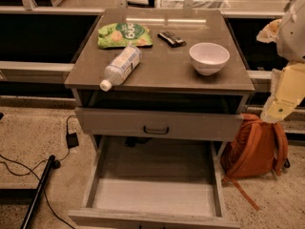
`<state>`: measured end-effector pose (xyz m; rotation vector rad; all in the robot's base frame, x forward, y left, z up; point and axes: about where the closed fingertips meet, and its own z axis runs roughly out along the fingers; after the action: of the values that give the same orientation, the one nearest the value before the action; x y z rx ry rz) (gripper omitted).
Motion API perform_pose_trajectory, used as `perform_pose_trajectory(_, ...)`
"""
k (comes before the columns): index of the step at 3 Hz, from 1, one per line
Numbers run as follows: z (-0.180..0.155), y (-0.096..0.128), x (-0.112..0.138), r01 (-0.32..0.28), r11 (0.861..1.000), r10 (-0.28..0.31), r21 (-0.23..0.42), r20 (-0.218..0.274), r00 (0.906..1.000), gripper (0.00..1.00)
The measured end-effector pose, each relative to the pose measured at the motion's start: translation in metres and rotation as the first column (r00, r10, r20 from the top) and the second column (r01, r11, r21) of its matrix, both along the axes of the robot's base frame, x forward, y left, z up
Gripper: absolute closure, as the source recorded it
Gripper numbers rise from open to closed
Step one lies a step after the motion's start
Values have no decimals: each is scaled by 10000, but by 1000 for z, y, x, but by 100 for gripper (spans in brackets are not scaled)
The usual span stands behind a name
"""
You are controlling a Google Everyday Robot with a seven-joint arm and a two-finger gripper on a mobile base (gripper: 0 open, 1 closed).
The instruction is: Place blue plastic bottle into middle drawer
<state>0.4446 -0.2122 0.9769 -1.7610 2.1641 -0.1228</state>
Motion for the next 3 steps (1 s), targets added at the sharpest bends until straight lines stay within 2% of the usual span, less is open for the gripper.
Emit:
perform_pose_trajectory(1,-4,21,23,-1495,9796,1660,-1340,1219,9786,0)
perform_pose_trajectory(2,5,38,31,-2675,9255,3353,-2681,2518,9078,0)
perform_pose_trajectory(3,17,46,43,-2806,9158,3672,-2874,3159,8749,0)
